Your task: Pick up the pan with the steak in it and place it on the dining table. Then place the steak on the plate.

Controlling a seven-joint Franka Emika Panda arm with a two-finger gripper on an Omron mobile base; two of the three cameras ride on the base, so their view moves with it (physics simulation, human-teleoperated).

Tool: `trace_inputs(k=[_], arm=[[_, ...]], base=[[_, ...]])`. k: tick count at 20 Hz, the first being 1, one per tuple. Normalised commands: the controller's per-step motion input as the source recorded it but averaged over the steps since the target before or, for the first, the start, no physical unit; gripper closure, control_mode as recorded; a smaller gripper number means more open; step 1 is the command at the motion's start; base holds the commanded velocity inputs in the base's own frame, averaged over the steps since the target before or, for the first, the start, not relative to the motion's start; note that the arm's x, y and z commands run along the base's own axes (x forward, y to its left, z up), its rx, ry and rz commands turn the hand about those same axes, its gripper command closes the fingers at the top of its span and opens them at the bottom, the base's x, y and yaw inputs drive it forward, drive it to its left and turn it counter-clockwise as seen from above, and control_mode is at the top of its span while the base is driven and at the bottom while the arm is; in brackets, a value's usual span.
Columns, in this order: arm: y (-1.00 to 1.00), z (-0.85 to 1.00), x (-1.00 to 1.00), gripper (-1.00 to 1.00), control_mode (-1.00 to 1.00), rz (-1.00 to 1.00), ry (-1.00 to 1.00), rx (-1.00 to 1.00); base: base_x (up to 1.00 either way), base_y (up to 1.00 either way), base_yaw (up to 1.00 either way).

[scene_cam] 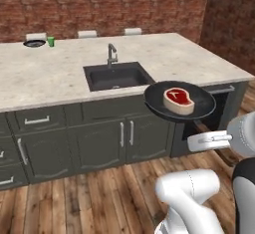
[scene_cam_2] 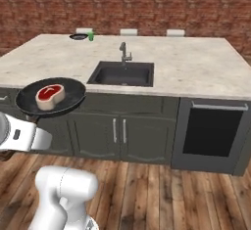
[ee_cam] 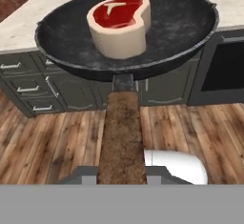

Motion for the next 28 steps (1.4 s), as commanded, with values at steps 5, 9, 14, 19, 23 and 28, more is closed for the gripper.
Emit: trace_inputs(k=[5, 9, 14, 19, 23, 28], arm=[[0.0, 0.0, 0.0, 1.0, 1.0, 0.0, 0.0, 0.0], [0.0, 0.0, 0.0, 1.0, 1.0, 0.0, 0.0, 0.0], [0.0, 0.0, 0.0, 1.0, 1.0, 0.0, 0.0, 0.0], [0.0, 0.0, 0.0, 1.0, 1.0, 0.0, 0.0, 0.0], [0.0, 0.0, 0.0, 1.0, 1.0, 0.0, 0.0, 0.0], [0.0, 0.0, 0.0, 1.0, 1.0, 0.0, 0.0, 0.0]], base=[[0.0, 0.77, 0.11], [0.0, 1.0, 0.07], [0.0, 1.0, 0.05], [0.0, 1.0, 0.04], [0.0, 1.0, 0.02], [0.0, 1.0, 0.01]])
